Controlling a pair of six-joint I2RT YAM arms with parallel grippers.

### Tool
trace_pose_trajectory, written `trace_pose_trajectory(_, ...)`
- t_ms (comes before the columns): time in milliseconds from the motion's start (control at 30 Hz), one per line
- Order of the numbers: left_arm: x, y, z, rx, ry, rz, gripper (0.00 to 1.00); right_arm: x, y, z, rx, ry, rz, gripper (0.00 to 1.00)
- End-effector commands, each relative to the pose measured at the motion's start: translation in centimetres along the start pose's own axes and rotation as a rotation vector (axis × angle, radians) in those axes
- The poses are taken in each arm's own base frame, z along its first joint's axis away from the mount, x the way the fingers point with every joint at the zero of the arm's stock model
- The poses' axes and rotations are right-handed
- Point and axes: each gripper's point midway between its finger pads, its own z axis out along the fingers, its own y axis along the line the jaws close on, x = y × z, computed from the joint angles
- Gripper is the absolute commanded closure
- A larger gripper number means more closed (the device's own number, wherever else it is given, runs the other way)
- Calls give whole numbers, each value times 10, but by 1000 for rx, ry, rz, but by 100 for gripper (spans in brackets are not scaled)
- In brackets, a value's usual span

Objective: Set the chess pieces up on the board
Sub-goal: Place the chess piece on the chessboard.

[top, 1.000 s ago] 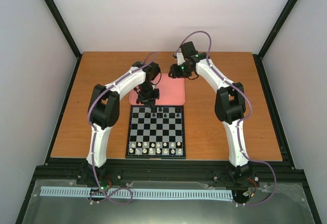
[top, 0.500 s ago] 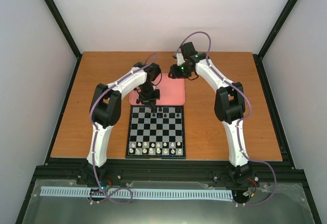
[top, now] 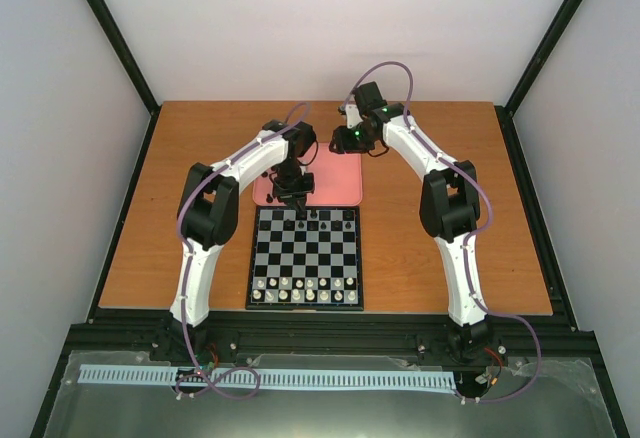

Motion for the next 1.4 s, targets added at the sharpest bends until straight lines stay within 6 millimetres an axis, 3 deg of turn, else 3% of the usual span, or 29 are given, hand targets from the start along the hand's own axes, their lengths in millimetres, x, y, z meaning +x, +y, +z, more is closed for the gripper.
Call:
trace_pose_trajectory(0,-5,-1,1,-15,-11,17,99,-6,-3,-2,-6,-16,-2,53)
trace_pose_trajectory(300,-5,5,0,-44,-23,22,99,-6,-4,-1,-4,-15,-3,53)
trace_pose_trajectory(933,-5,3,-4,-32,-36,27,79,-5,-1,1,-21,-12,-4,53)
trace_pose_trajectory(1367,-8,-3,-17,-10,-64,41,68,-6,1,0,-31,-14,-6,53)
